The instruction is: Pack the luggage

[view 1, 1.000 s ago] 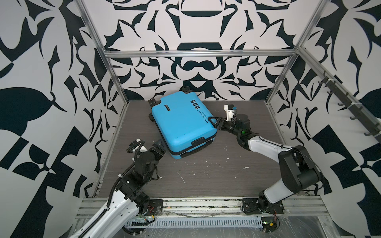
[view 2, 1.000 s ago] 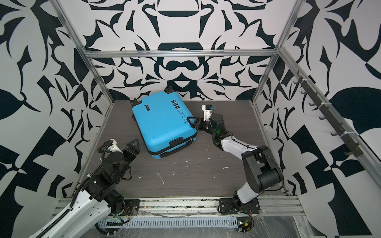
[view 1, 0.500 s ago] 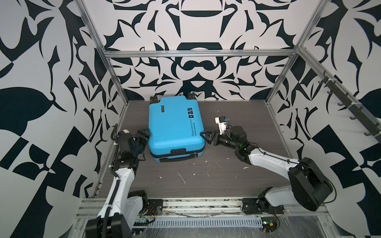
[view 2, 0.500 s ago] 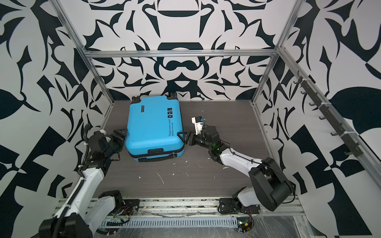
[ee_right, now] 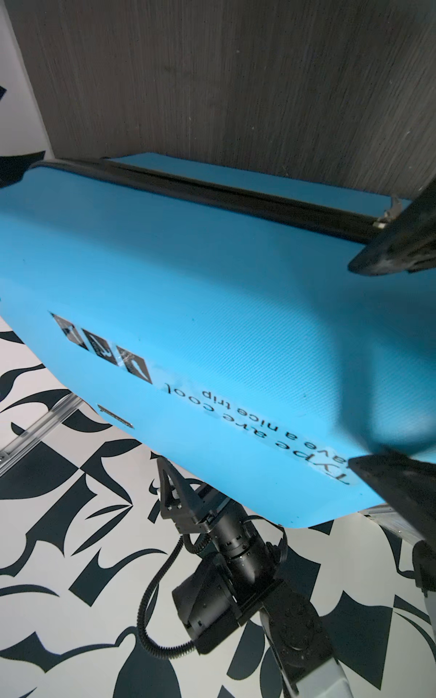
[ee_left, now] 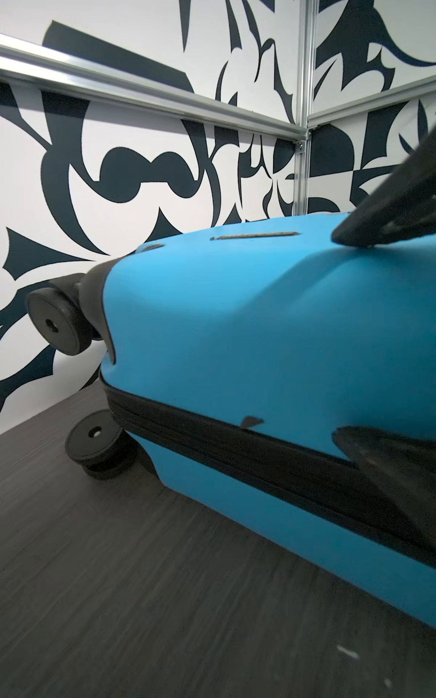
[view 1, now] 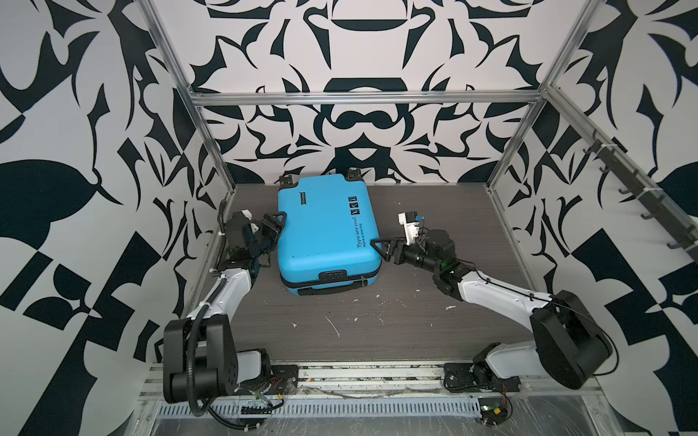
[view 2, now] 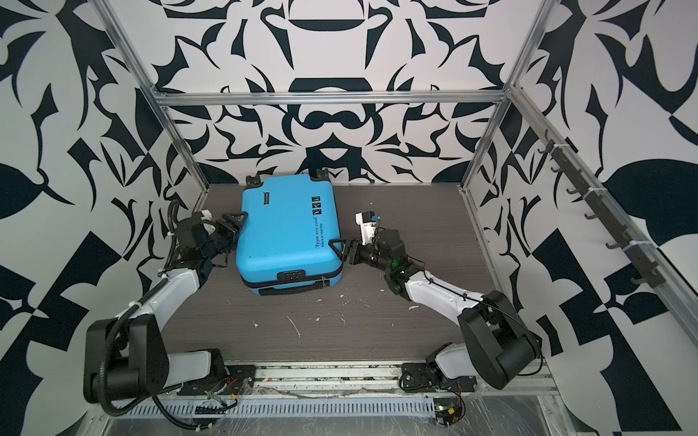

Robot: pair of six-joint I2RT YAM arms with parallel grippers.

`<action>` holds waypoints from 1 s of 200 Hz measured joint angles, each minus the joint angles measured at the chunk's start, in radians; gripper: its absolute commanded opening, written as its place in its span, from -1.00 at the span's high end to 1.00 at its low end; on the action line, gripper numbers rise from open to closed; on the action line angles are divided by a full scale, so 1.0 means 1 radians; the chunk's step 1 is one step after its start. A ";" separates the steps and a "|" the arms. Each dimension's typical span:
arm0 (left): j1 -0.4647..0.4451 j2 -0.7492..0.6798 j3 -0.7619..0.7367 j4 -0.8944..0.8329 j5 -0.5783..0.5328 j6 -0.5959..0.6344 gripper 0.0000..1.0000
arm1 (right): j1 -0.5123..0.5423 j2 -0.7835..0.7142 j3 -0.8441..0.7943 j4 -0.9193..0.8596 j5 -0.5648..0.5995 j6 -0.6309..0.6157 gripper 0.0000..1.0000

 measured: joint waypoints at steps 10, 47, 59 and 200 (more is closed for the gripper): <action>-0.017 0.042 0.029 0.016 -0.002 0.003 -0.54 | -0.005 -0.002 0.000 -0.002 0.000 -0.001 -0.51; -0.080 0.180 0.140 0.069 -0.002 0.006 -0.53 | -0.034 -0.026 0.000 -0.034 0.028 -0.006 -0.50; -0.100 0.218 0.170 0.089 -0.001 0.005 -0.51 | -0.049 -0.037 -0.002 -0.046 0.037 -0.006 -0.50; -0.415 -0.538 -0.184 -0.176 -0.285 0.029 -0.31 | -0.016 -0.396 -0.261 -0.116 0.295 -0.159 -0.33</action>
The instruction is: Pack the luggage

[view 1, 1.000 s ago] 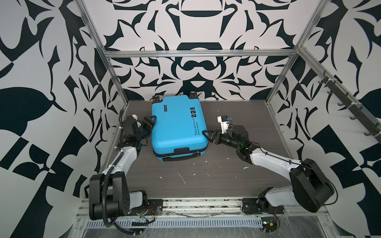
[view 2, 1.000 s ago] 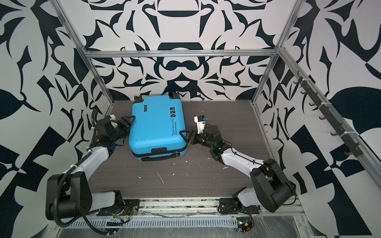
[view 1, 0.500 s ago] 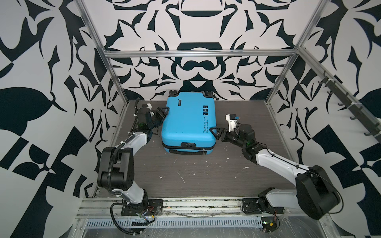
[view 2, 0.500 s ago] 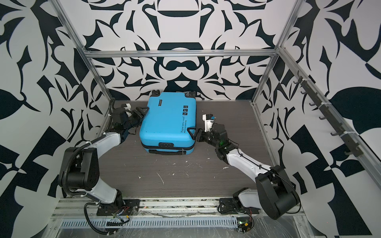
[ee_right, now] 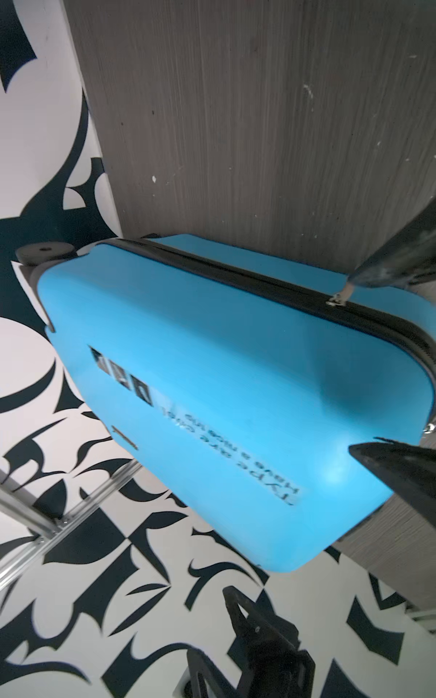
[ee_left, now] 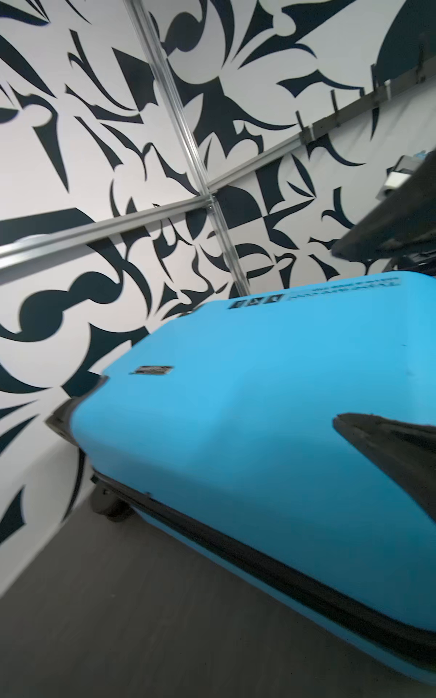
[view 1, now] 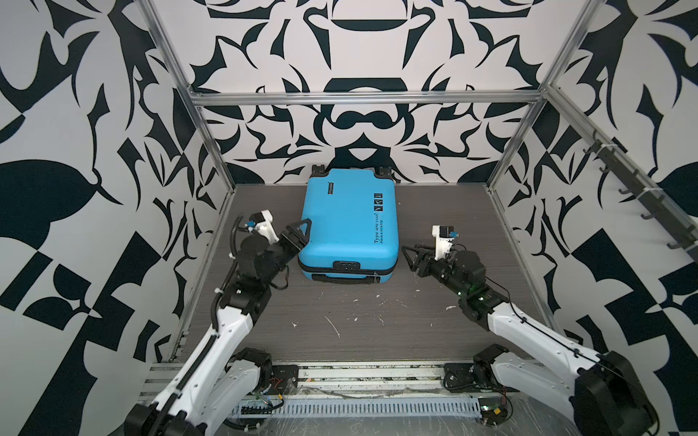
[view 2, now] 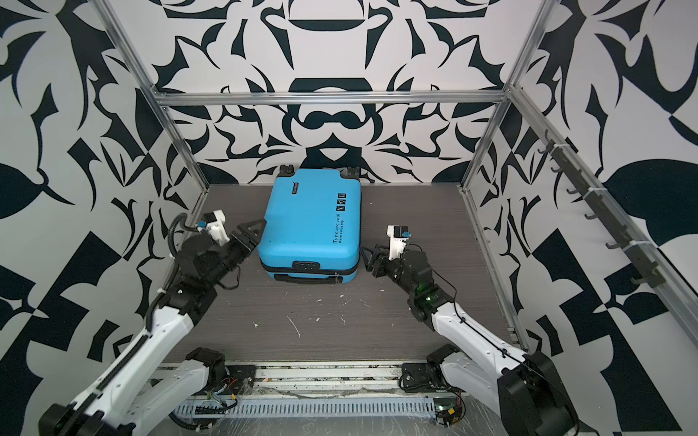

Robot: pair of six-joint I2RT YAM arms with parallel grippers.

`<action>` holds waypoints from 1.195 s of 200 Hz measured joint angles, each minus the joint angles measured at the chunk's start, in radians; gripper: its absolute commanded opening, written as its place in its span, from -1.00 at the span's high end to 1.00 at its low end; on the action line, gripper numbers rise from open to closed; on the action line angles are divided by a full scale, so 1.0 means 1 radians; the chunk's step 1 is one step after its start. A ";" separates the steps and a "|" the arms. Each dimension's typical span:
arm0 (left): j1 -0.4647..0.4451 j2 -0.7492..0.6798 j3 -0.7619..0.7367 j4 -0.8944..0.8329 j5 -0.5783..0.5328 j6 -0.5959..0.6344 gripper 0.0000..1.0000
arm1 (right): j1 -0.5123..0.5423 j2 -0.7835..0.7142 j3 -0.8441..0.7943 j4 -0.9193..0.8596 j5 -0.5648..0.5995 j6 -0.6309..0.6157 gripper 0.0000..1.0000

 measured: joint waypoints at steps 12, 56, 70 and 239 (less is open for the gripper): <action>-0.097 -0.047 -0.082 0.013 -0.052 -0.051 -0.31 | 0.063 -0.008 -0.009 0.000 0.037 -0.026 -0.33; -0.470 -0.030 -0.341 0.073 -0.320 -0.303 -0.27 | 0.282 -0.013 -0.046 0.047 0.198 -0.077 -0.33; -0.558 0.031 -0.389 0.108 -0.396 -0.378 -0.27 | 0.325 -0.005 -0.061 0.062 0.240 -0.078 -0.32; -0.641 0.709 -0.432 0.949 -0.655 -0.646 -0.14 | 0.393 0.059 -0.114 0.154 0.418 -0.056 -0.32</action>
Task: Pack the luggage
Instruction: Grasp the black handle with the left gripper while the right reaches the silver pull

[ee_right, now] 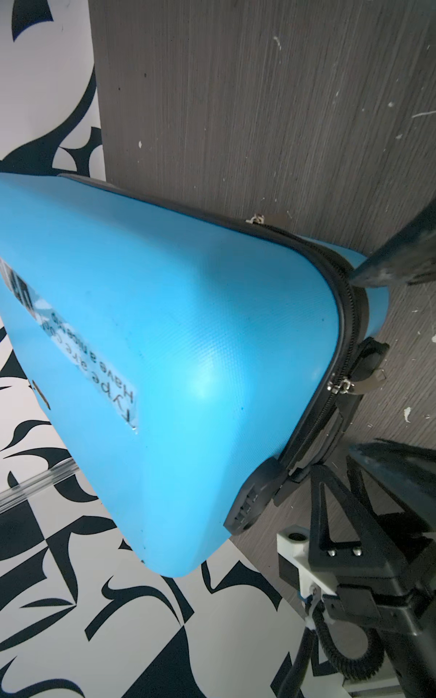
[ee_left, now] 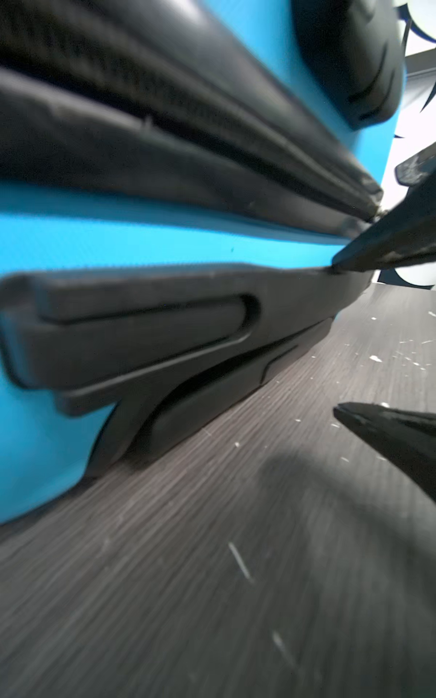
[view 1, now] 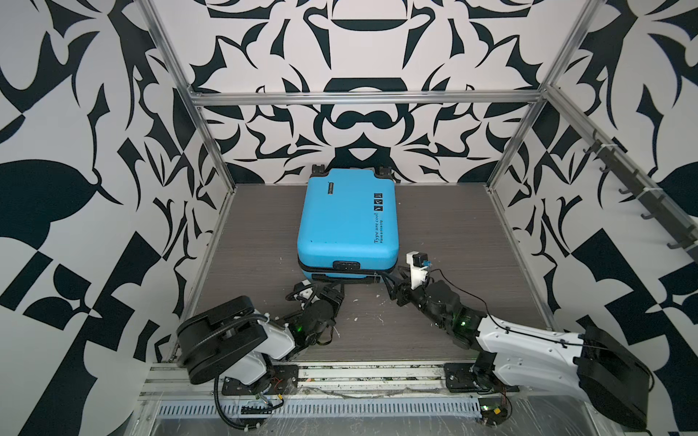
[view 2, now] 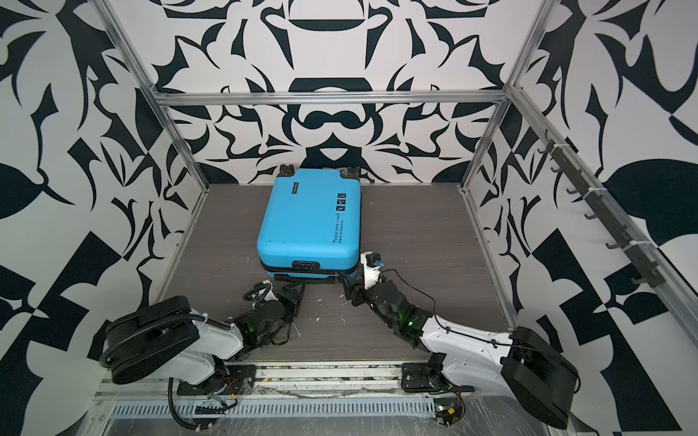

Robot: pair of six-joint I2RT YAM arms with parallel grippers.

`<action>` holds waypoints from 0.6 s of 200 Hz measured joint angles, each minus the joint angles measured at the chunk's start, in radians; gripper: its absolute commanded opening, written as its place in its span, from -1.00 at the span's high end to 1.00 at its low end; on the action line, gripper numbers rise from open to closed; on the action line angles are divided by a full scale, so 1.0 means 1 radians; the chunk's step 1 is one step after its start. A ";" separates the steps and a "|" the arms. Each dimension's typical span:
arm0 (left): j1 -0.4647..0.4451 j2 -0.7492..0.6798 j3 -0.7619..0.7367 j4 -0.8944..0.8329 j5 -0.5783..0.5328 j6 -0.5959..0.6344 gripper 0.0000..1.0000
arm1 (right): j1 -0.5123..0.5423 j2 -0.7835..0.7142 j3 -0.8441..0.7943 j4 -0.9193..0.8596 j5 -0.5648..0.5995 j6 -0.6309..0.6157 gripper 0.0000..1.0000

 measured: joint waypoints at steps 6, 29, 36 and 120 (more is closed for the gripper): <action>0.000 0.033 -0.001 0.045 -0.006 -0.003 -0.13 | 0.000 -0.003 -0.002 0.000 0.003 0.001 -0.31; -0.002 0.191 0.009 0.252 -0.024 -0.046 -0.06 | 0.000 -0.009 -0.002 0.001 0.005 0.005 -0.30; -0.002 0.223 0.019 0.290 -0.023 -0.053 -0.06 | 0.000 -0.009 -0.003 0.001 0.005 0.006 -0.29; -0.001 0.315 0.067 0.362 -0.027 -0.098 0.07 | 0.003 -0.005 -0.022 0.011 0.006 0.038 -0.10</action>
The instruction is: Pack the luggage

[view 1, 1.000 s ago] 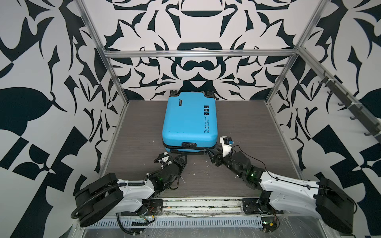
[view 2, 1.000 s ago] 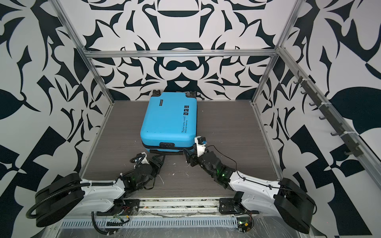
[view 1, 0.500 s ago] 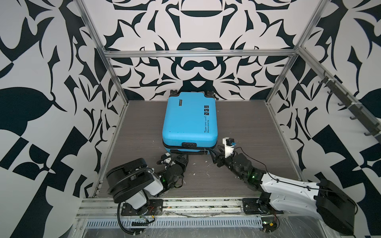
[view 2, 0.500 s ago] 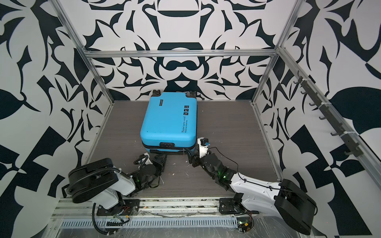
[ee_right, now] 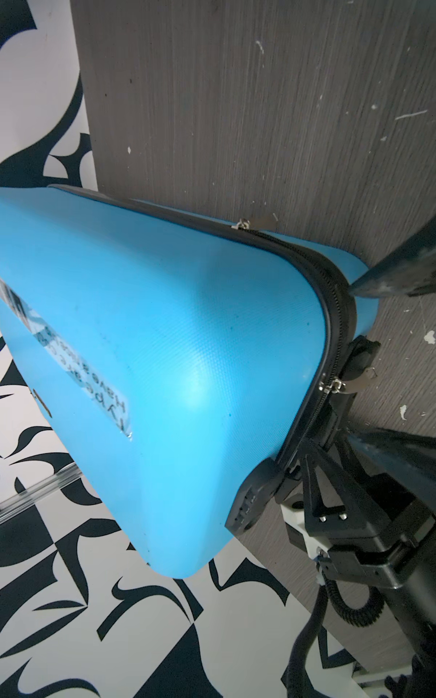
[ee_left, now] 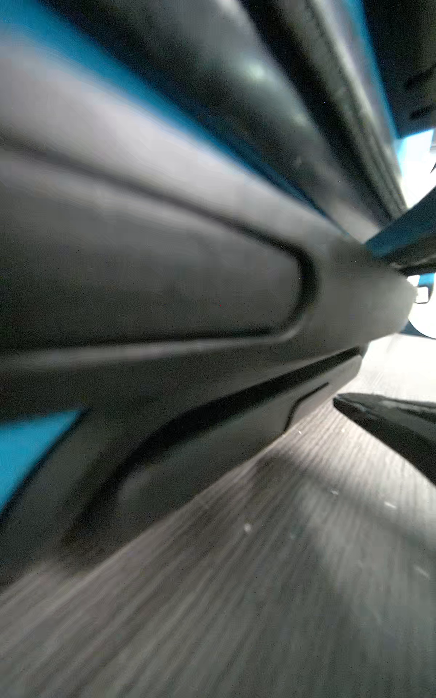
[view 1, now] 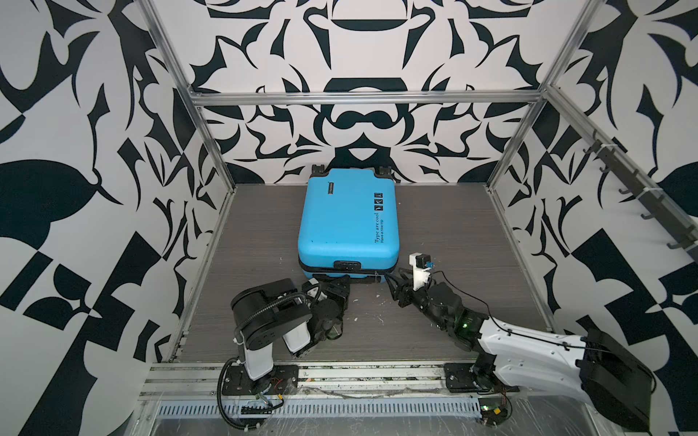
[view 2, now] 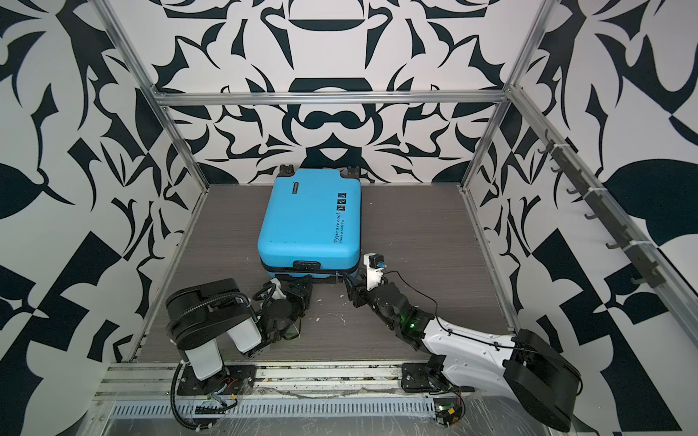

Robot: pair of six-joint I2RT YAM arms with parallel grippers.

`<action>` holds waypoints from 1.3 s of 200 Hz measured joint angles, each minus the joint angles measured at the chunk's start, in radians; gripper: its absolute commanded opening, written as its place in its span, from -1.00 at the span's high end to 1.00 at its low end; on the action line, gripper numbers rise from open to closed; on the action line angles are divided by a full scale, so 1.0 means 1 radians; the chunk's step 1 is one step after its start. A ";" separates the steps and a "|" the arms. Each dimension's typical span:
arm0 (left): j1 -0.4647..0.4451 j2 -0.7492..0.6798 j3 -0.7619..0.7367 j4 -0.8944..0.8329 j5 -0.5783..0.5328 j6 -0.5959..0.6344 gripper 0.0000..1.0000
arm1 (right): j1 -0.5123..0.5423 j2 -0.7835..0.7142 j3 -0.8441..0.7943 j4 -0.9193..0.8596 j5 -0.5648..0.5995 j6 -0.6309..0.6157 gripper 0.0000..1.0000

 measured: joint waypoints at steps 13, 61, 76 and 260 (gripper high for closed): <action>-0.002 0.023 0.005 0.033 -0.004 -0.024 0.13 | 0.004 0.021 -0.009 0.019 0.001 0.007 -0.07; -0.001 0.052 0.025 0.071 -0.015 -0.060 0.30 | 0.024 0.177 -0.043 0.126 0.010 0.031 0.00; -0.001 0.053 0.026 0.080 -0.016 -0.061 0.36 | 0.036 0.237 -0.043 0.180 0.017 0.036 0.00; 0.001 0.061 0.033 0.098 -0.012 -0.057 0.48 | 0.120 0.630 0.033 0.608 0.274 0.066 0.27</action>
